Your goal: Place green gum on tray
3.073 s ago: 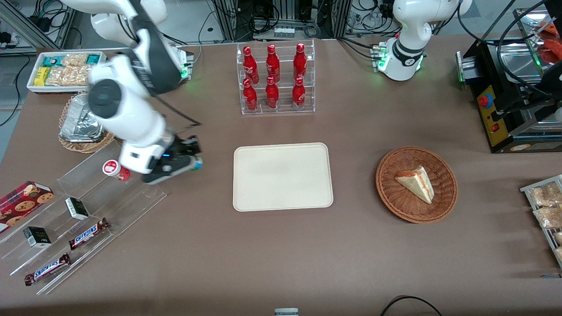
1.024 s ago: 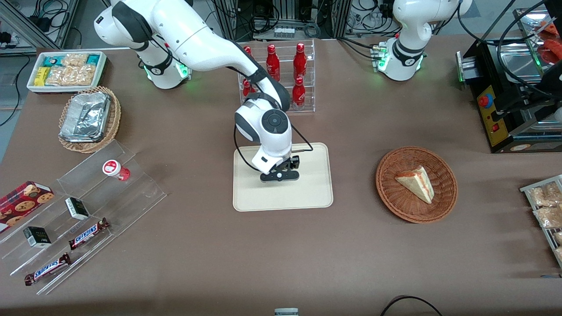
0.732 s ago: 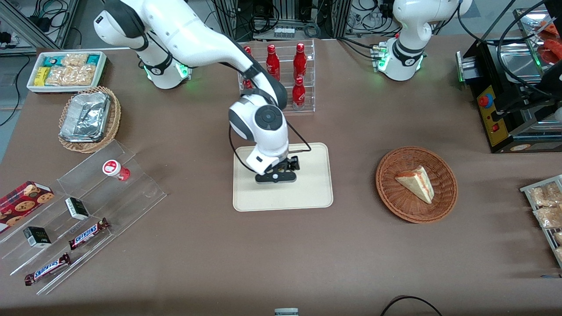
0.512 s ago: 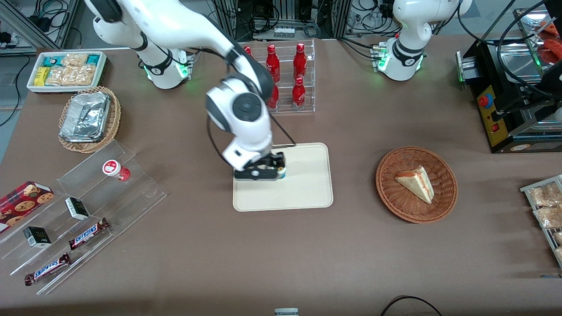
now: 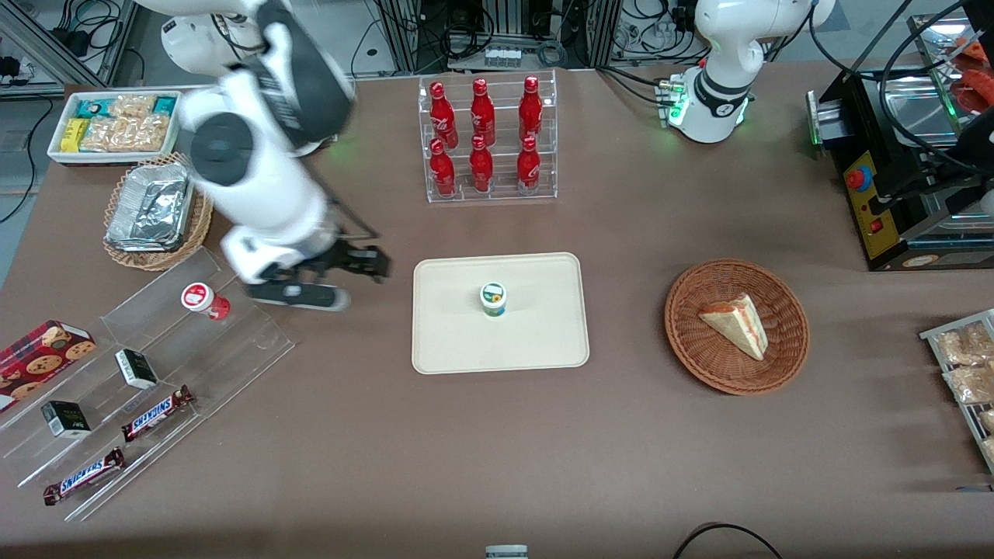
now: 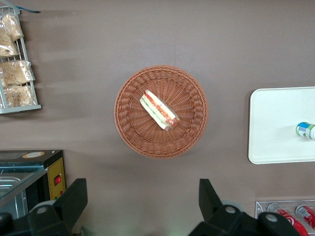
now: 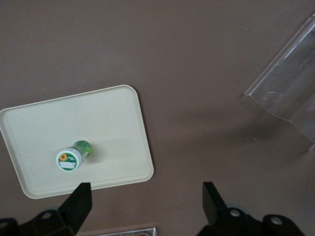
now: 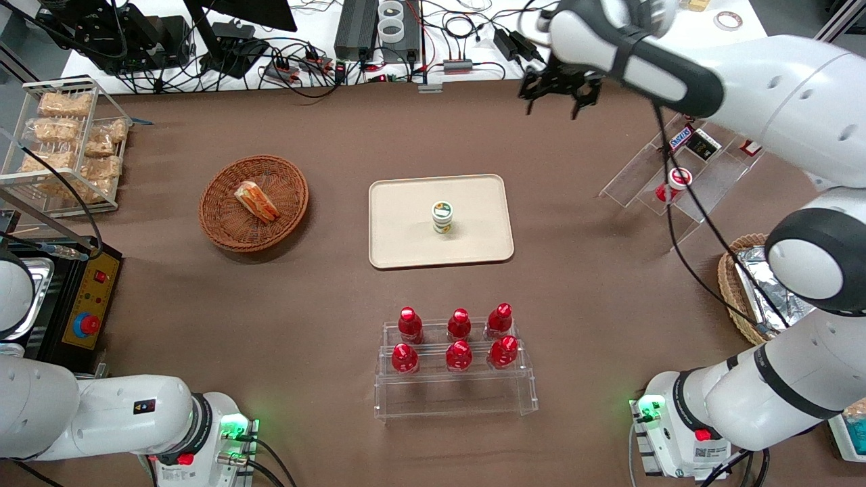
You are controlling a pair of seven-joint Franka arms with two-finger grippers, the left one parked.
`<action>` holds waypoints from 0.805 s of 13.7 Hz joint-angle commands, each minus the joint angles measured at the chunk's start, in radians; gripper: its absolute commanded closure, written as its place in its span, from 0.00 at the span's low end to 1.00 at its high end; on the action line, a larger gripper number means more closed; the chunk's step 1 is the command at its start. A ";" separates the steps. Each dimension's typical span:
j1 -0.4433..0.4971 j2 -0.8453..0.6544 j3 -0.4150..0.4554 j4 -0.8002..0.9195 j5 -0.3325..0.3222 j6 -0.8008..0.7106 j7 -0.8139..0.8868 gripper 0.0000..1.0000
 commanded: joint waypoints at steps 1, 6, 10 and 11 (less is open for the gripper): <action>-0.102 -0.094 0.008 -0.038 0.022 -0.087 -0.083 0.00; -0.272 -0.139 0.001 -0.032 0.012 -0.181 -0.368 0.00; -0.394 -0.156 0.001 -0.030 0.008 -0.207 -0.547 0.00; -0.397 -0.168 -0.007 -0.032 0.005 -0.209 -0.559 0.00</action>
